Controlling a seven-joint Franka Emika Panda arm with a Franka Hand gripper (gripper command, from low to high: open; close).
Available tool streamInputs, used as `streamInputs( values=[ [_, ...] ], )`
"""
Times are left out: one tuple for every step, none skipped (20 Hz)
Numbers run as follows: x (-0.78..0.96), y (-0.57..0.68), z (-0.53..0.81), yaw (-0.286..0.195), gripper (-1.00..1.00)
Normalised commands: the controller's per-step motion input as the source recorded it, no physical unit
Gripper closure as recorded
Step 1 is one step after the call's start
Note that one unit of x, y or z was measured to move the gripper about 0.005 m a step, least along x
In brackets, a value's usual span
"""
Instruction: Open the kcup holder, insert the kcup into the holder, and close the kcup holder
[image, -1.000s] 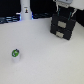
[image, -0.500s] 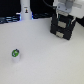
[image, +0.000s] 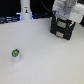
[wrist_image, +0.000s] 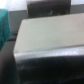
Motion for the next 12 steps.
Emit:
streamInputs(
  values=[
    [0.00, 0.00, 0.00, 0.000, 1.00],
    [0.00, 0.00, 0.00, 0.000, 1.00],
    [0.03, 0.00, 0.00, 0.000, 1.00],
    [0.09, 0.00, 0.00, 0.000, 1.00],
    [0.18, 0.00, 0.01, 0.000, 1.00],
    [0.35, 0.00, 0.06, 0.000, 1.00],
    [0.48, -0.07, 0.17, 0.000, 1.00],
    [0.66, -0.11, 0.29, 0.000, 1.00],
    [0.77, -0.14, 0.32, 0.000, 1.00],
    [0.90, -0.17, 0.38, -0.003, 1.00],
    [1.00, -0.24, 0.33, -0.009, 1.00],
    [1.00, -0.27, 0.33, -0.019, 1.00]
  ],
)
